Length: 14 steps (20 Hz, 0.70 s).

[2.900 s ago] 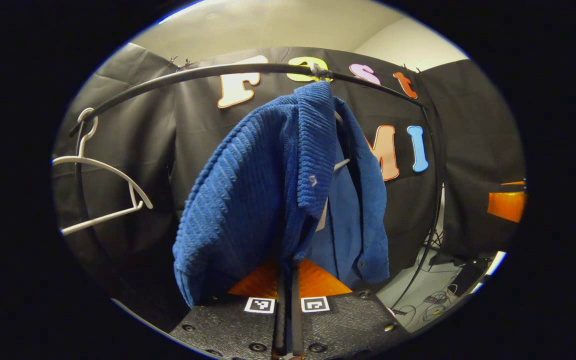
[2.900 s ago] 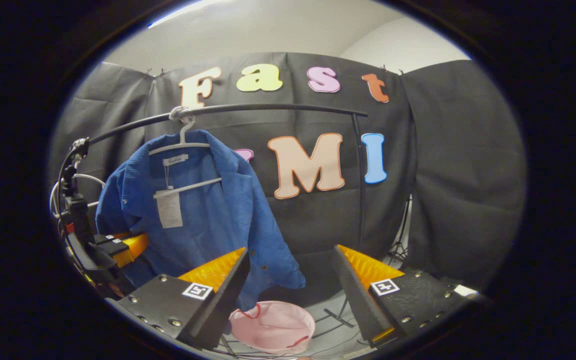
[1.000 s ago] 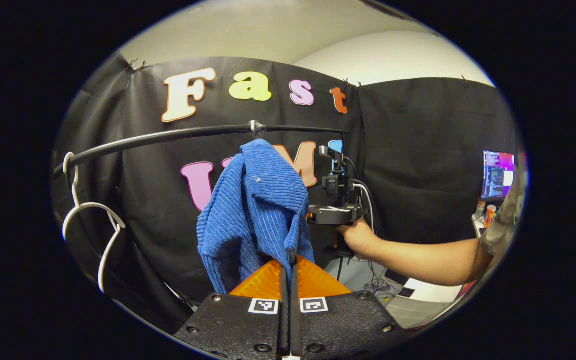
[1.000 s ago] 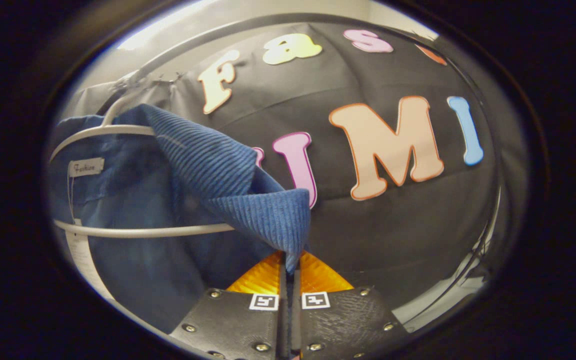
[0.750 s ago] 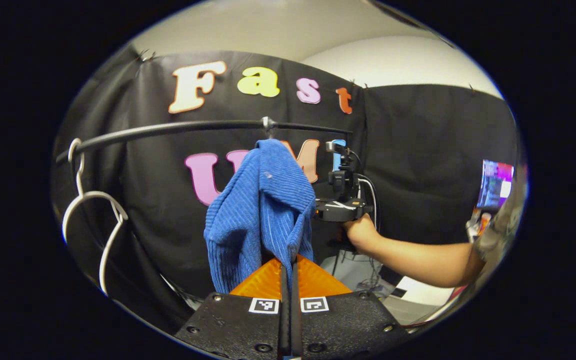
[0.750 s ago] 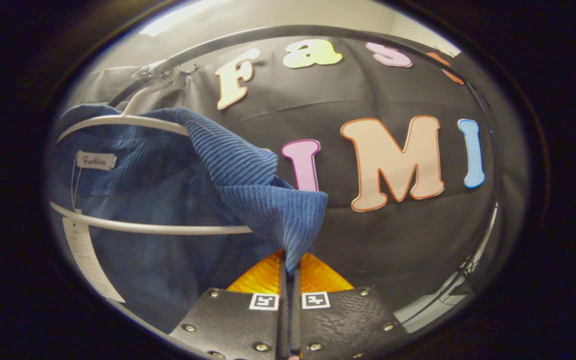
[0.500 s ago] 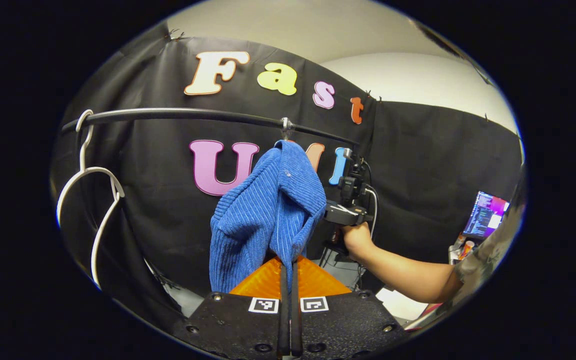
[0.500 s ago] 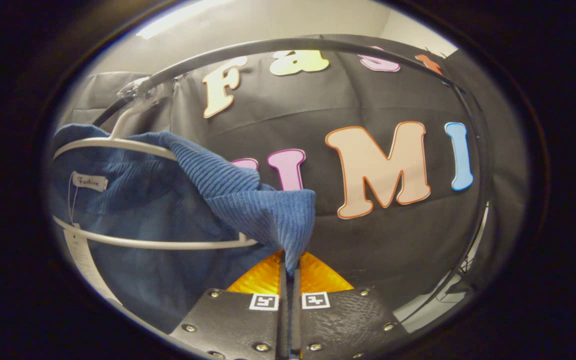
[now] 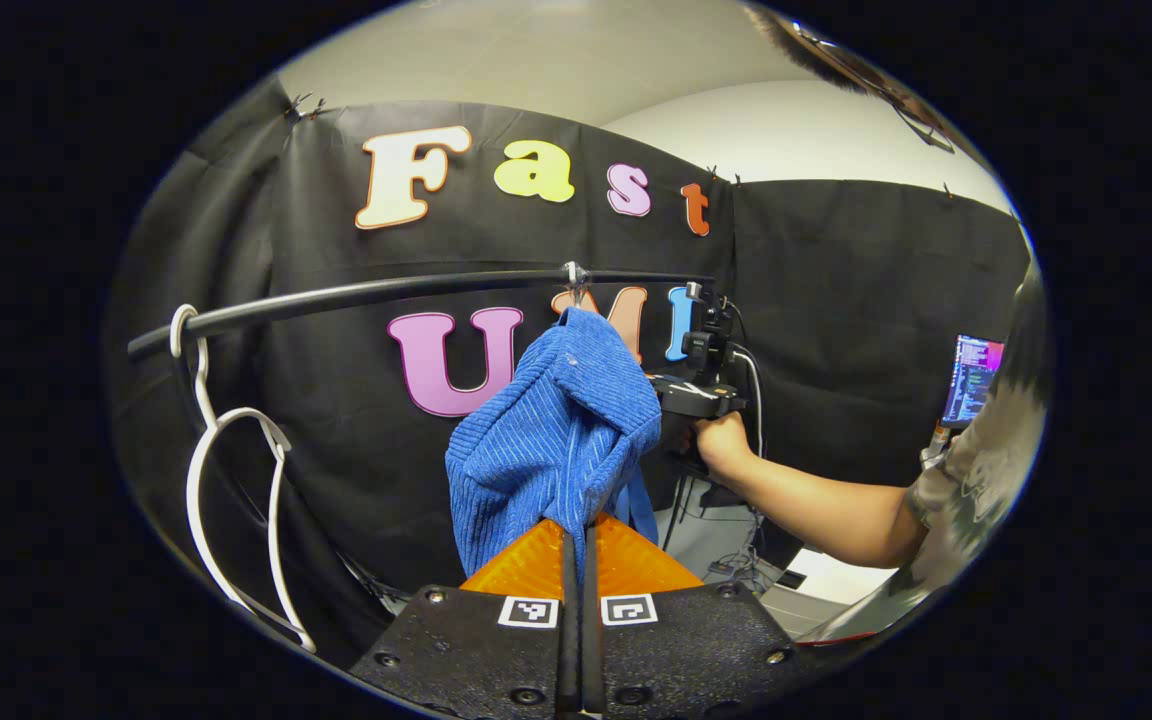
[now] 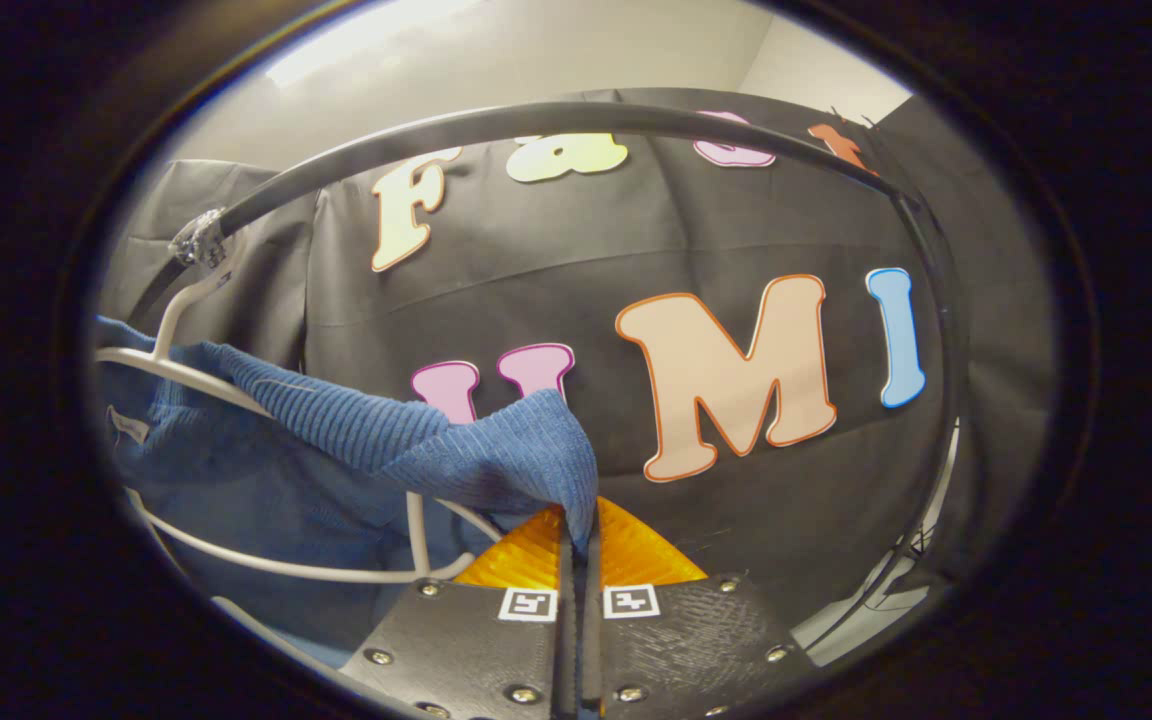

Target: Grasp the clothes on the hanger with both hands and then place them into the laundry hamper below.

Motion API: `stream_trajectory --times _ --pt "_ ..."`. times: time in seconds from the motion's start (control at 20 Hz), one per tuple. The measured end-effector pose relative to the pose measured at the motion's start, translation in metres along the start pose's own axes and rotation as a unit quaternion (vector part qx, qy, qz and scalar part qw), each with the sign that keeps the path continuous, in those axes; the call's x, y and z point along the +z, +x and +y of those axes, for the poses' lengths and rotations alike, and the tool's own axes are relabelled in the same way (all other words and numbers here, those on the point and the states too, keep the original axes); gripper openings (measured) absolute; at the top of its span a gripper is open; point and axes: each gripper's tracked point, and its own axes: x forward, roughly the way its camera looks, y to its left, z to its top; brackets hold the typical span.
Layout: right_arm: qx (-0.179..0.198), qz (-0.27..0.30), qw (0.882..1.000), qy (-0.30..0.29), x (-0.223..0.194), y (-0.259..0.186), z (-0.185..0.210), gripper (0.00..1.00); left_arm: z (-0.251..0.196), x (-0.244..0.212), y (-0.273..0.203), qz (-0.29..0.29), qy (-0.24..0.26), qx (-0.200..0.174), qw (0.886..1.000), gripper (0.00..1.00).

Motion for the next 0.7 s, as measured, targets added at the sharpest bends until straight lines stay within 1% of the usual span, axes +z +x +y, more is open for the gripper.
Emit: stream_trajectory --times 0.05,0.1,0.15,0.2,0.25,0.3,0.35,0.4,0.45,0.5,0.55,0.6,0.65,0.7 --pt "-0.001 -0.003 1.0 0.001 0.003 0.003 -0.001 0.03 -0.001 -0.005 0.003 0.015 -0.006 -0.002 1.0 0.03" --pt "0.002 -0.004 1.0 0.004 0.003 0.004 -0.001 0.0 -0.004 -0.005 0.007 0.017 -0.01 -0.001 1.0 0.02" --pt "0.004 -0.003 1.0 0.006 0.002 0.006 -0.002 0.0 -0.011 -0.005 0.01 0.014 -0.015 -0.005 1.0 0.02" --pt "0.006 -0.001 1.0 0.004 0.002 0.008 -0.003 0.0 -0.026 -0.005 0.013 0.017 -0.02 -0.025 0.999 0.03" --pt "0.007 0.0 1.0 -0.001 0.001 0.009 -0.004 0.0 -0.05 -0.005 0.013 0.014 -0.023 -0.064 0.998 0.04" --pt "0.008 0.002 1.0 -0.003 -0.001 0.01 -0.006 0.0 -0.067 -0.003 0.015 0.006 -0.023 -0.091 0.996 0.06" --pt "0.009 0.002 1.0 -0.003 0.0 0.011 -0.007 0.0 -0.079 0.002 0.017 -0.013 -0.024 -0.102 0.994 0.06" --pt "0.011 0.001 1.0 0.0 0.002 0.011 -0.007 0.0 -0.076 0.01 0.03 -0.027 -0.023 -0.092 0.995 0.22" --pt "0.011 -0.003 1.0 0.002 0.006 0.012 -0.008 0.0 -0.069 0.007 0.045 -0.027 -0.028 -0.075 0.996 0.22" --pt "0.012 -0.006 1.0 0.003 0.009 0.011 -0.011 0.03 -0.069 -0.005 0.059 -0.007 -0.031 -0.065 0.997 0.28" --pt "0.012 -0.006 1.0 0.005 0.01 0.011 -0.014 0.03 -0.068 -0.016 0.067 0.008 -0.039 -0.053 0.998 0.27" --pt "0.015 -0.005 1.0 0.007 0.011 0.012 -0.015 0.0 -0.072 -0.027 0.074 0.015 -0.051 -0.049 0.997 0.25" --pt "0.02 -0.003 1.0 0.004 0.011 0.013 -0.015 0.0 -0.071 -0.037 0.08 0.023 -0.061 -0.036 0.997 0.35" --pt "0.024 0.001 1.0 -0.003 0.009 0.015 -0.016 0.0 -0.071 -0.047 0.088 0.036 -0.072 -0.015 0.997 0.5"
